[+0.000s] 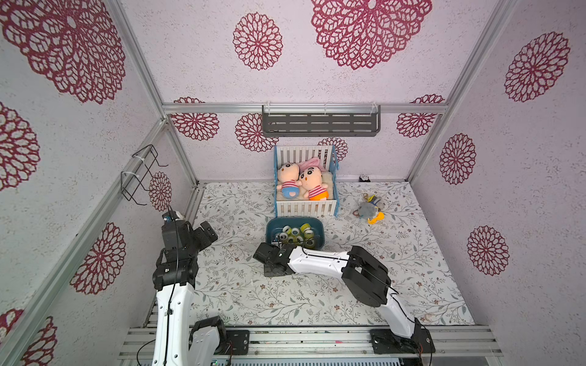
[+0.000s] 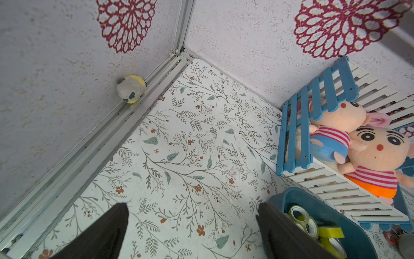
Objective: Put the transparent tape into the storage box
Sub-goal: Pick up the tape at the center of the board, then place the tape in the storage box.
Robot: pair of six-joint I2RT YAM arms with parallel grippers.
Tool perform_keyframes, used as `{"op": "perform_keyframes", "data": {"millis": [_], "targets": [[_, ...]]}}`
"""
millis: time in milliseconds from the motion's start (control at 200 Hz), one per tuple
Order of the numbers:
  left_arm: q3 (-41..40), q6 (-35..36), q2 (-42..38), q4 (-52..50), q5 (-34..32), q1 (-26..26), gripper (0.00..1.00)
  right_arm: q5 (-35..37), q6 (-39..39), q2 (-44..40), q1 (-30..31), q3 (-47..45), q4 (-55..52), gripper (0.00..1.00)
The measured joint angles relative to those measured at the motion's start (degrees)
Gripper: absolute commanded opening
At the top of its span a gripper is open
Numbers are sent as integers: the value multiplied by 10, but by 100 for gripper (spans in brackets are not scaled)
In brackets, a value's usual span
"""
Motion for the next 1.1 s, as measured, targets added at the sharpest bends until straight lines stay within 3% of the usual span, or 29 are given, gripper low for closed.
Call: {"op": "perform_keyframes", "data": {"millis": [285, 520, 716, 886, 1101], "targets": [[0, 2, 10, 1, 2, -1, 97, -16, -10, -66, 0, -78, 19, 0], [-1, 2, 19, 7, 17, -15, 97, -27, -15, -245, 1, -221, 86, 0], [-2, 7, 43, 8, 38, -58, 97, -19, -17, -373, -5, -270, 111, 0], [-2, 13, 56, 7, 48, -104, 97, -16, -31, -438, -48, -296, 122, 0], [-2, 20, 58, 7, 48, -129, 97, -24, -62, -447, -121, -305, 125, 0]]}}
